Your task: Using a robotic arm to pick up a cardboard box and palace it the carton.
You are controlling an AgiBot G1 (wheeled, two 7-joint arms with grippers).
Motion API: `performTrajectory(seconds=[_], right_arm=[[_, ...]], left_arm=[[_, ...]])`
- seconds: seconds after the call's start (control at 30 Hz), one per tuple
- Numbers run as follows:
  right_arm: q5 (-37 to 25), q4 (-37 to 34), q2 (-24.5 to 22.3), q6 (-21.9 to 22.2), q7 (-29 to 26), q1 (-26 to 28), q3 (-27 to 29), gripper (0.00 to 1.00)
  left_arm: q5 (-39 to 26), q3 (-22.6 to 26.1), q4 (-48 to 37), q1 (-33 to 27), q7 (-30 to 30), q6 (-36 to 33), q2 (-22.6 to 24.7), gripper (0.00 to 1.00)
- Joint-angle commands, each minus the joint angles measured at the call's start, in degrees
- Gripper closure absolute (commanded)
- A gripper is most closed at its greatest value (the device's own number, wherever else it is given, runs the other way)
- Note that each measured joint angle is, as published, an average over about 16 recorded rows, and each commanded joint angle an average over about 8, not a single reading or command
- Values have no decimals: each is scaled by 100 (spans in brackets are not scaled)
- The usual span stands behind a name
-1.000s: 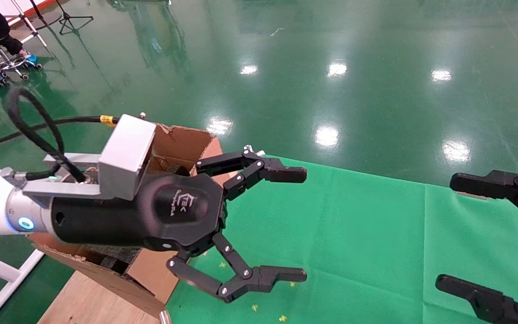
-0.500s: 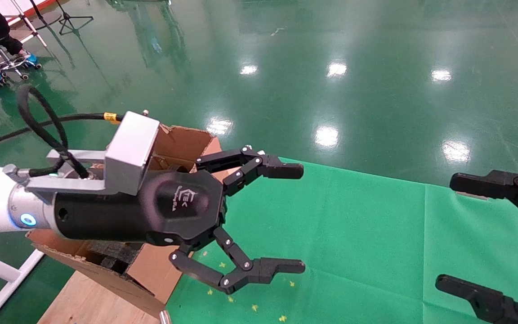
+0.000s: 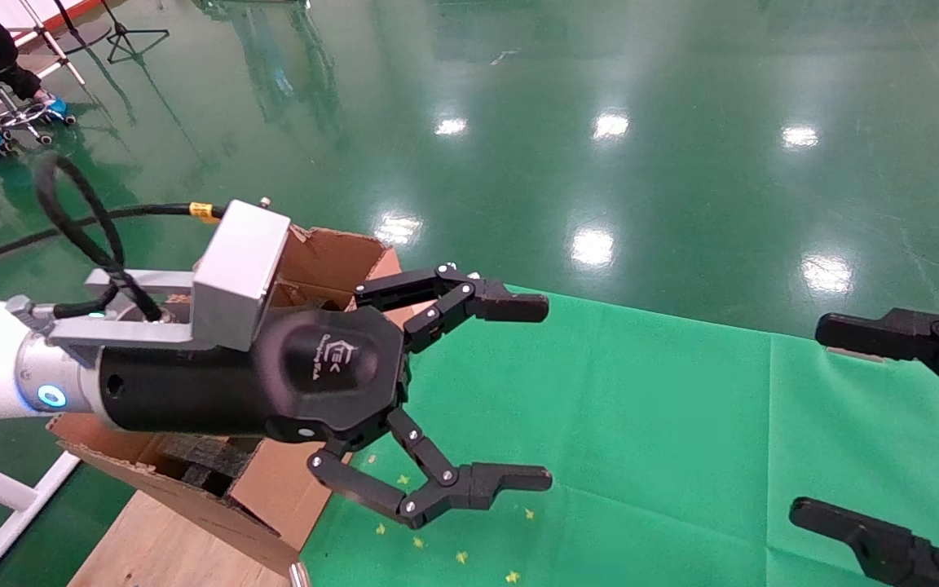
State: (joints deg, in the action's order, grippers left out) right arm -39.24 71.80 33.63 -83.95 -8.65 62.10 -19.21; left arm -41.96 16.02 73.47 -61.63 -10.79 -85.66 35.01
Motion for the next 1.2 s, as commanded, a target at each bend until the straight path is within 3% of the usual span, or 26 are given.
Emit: performTrajectory(seconds=[0.03,1.2], right_arm=[[0,0,0,0,0,0,0,0],[0,0,0,0,0,0,0,0]], left_arm=[[-2,1,-2,-1,-1,1,0,0],[-14,5,-11,-11,-3,4,-1,0]])
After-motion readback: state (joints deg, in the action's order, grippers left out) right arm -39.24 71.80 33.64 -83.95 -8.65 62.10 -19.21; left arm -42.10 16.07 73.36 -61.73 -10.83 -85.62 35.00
